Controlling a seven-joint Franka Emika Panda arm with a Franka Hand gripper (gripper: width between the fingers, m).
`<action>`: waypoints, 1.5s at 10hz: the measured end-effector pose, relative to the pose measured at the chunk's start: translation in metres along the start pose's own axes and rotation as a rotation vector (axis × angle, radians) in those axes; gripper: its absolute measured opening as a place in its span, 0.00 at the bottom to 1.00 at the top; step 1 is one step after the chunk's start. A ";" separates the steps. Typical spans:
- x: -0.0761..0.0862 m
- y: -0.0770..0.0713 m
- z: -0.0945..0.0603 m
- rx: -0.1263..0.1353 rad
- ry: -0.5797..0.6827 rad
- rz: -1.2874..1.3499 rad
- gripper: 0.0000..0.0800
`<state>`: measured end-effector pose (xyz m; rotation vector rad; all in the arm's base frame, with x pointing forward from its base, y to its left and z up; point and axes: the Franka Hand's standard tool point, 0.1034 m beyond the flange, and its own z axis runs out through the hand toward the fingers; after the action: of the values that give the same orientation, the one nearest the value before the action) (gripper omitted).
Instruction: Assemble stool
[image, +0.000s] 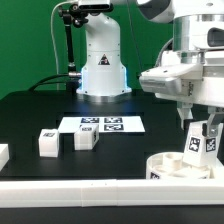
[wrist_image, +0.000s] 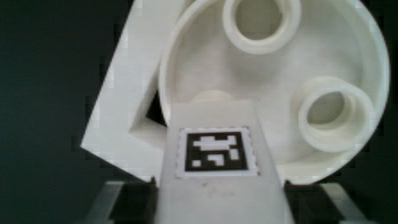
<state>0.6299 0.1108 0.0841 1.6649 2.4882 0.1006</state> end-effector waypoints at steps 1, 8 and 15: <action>0.000 0.000 0.000 0.000 0.000 0.013 0.42; -0.005 -0.002 0.001 0.133 -0.009 0.545 0.42; -0.011 -0.004 0.003 0.132 0.000 1.036 0.43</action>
Offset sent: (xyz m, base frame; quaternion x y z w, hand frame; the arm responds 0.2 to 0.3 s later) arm 0.0072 -0.0007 -0.0042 0.0895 -0.0037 0.2774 0.9566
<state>0.6312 0.0991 0.0814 2.7911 1.3902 0.0400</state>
